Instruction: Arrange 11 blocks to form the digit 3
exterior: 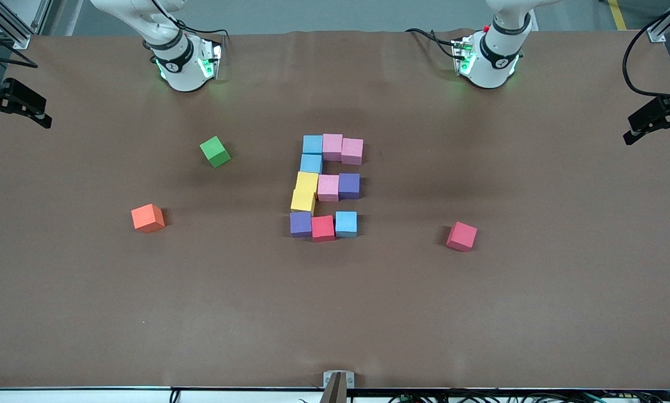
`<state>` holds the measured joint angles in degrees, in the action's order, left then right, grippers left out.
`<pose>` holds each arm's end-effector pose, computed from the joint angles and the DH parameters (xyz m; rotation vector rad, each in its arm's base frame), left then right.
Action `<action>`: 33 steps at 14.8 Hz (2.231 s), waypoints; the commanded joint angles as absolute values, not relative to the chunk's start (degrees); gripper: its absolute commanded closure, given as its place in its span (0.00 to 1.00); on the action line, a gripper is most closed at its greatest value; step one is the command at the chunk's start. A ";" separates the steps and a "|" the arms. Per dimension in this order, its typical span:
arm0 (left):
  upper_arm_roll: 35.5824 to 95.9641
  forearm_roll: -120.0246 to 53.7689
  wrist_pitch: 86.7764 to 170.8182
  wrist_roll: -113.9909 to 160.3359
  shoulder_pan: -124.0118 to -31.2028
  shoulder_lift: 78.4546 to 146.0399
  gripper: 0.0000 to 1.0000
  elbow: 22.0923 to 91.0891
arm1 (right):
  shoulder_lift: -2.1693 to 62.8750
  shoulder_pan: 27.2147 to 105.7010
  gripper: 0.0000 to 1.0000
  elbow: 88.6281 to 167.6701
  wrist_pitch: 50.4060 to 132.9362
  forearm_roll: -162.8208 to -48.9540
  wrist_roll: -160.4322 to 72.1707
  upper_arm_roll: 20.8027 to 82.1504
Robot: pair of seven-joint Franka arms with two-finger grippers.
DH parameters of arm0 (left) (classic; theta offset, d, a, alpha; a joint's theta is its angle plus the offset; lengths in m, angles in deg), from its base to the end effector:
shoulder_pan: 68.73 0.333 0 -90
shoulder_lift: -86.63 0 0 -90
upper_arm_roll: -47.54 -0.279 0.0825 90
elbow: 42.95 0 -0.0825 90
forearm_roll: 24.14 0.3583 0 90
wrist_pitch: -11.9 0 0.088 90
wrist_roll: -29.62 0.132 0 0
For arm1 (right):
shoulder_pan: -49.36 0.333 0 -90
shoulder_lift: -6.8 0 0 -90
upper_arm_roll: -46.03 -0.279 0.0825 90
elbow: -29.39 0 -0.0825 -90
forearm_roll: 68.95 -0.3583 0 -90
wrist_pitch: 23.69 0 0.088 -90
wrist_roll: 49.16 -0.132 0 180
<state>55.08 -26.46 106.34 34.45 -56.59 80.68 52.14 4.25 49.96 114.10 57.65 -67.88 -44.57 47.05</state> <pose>0.5092 0.0328 0.5832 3.1189 -0.0041 0.1459 0.4998 -0.0066 0.6128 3.1225 0.1095 -0.0236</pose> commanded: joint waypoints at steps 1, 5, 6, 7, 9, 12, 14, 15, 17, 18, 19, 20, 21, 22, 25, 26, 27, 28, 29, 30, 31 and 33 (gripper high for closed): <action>50.02 -27.30 105.15 34.28 -62.29 80.39 0.00 51.01 | 2.67 49.54 0.00 115.44 57.79 -68.43 -44.24 46.82; 45.34 -27.21 104.53 34.37 -67.24 80.56 0.00 49.26 | 2.67 49.62 0.00 115.26 56.91 -68.34 -44.24 46.91; 45.34 -27.13 104.53 34.37 -67.50 80.91 0.00 48.47 | 2.67 49.62 0.00 115.09 56.91 -68.34 -44.24 46.91; 44.99 -26.86 104.53 34.37 -68.46 81.26 0.00 47.85 | 2.67 49.62 0.00 115.08 57.17 -68.34 -44.24 46.91; 44.20 -26.77 104.53 34.37 -69.34 82.49 0.00 46.53 | 2.76 49.54 0.00 115.08 57.44 -68.34 -44.24 46.91; 44.11 -26.86 104.53 34.37 -69.96 85.82 0.00 43.29 | 2.67 49.45 0.00 115.26 57.17 -68.34 -44.24 47.08; 44.20 -26.95 104.53 34.02 -70.57 88.19 0.00 41.61 | 2.76 49.62 0.00 115.26 57.09 -68.34 -44.24 46.99; 44.20 -26.95 104.53 33.41 -70.67 89.16 0.00 40.91 | 2.76 49.62 0.00 115.26 57.09 -68.34 -44.24 46.99; 44.46 -26.77 104.62 31.57 -70.93 90.14 0.00 40.90 | 2.76 49.62 0.00 115.26 57.44 -68.34 -44.24 46.91; 44.37 -26.86 104.62 31.21 -71.63 90.32 0.00 40.90 | 2.76 49.71 0.00 115.26 57.61 -68.34 -44.24 46.82; 44.28 -26.77 104.62 31.21 -71.89 90.32 0.00 41.08 | 2.76 49.80 0.00 115.17 57.70 -68.34 -44.24 46.73; 44.28 -26.77 104.54 31.21 -71.90 90.14 0.00 41.16 | 2.67 49.89 0.00 115.17 57.44 -68.34 -44.24 46.73; 44.28 -26.77 104.53 31.29 -71.90 89.88 0.00 41.17 | 2.67 49.89 0.00 115.17 57.35 -68.34 -44.24 46.64; 44.20 -26.77 104.53 31.38 -71.90 89.62 0.00 41.17 | 2.67 49.97 0.00 115.17 57.44 -68.34 -44.24 46.73; 42.98 -26.77 101.39 31.47 -72.68 88.13 0.00 41.51 | 2.76 49.62 0.00 115.43 57.53 -68.34 -44.15 46.99; 41.75 -26.77 100.85 31.99 -73.30 87.08 0.00 42.30 | 2.76 49.62 0.00 115.44 57.61 -68.34 -44.15 46.99; 41.47 -26.77 100.84 32.08 -73.48 85.59 0.00 43.53 | 2.76 49.54 0.00 115.35 57.79 -68.34 -44.24 46.99; 41.47 -26.77 100.84 32.08 -73.39 85.14 0.00 43.80 | 2.84 49.54 0.00 115.35 58.14 -68.34 -44.15 47.08; 41.47 -26.77 100.84 32.08 -73.30 85.13 0.00 43.89 | 2.85 49.54 0.00 115.43 58.14 -68.34 -44.15 47.08; 41.73 -26.77 101.02 32.08 -72.69 85.13 0.00 43.89 | 2.85 49.54 0.00 115.44 58.05 -68.34 -44.15 47.17; 41.73 -26.77 101.02 32.08 -72.60 85.13 0.00 43.89 | 2.85 49.54 0.00 115.44 58.05 -68.34 -44.24 47.17; 41.73 -26.77 100.93 32.08 -72.69 85.13 0.00 43.80 | 2.76 49.36 0.00 115.44 58.05 -68.34 -44.24 47.17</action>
<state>42.02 -26.46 101.17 31.77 -72.40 86.02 42.84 4.15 49.99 114.04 57.43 -67.88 -44.55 47.32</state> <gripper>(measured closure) 0.000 0.000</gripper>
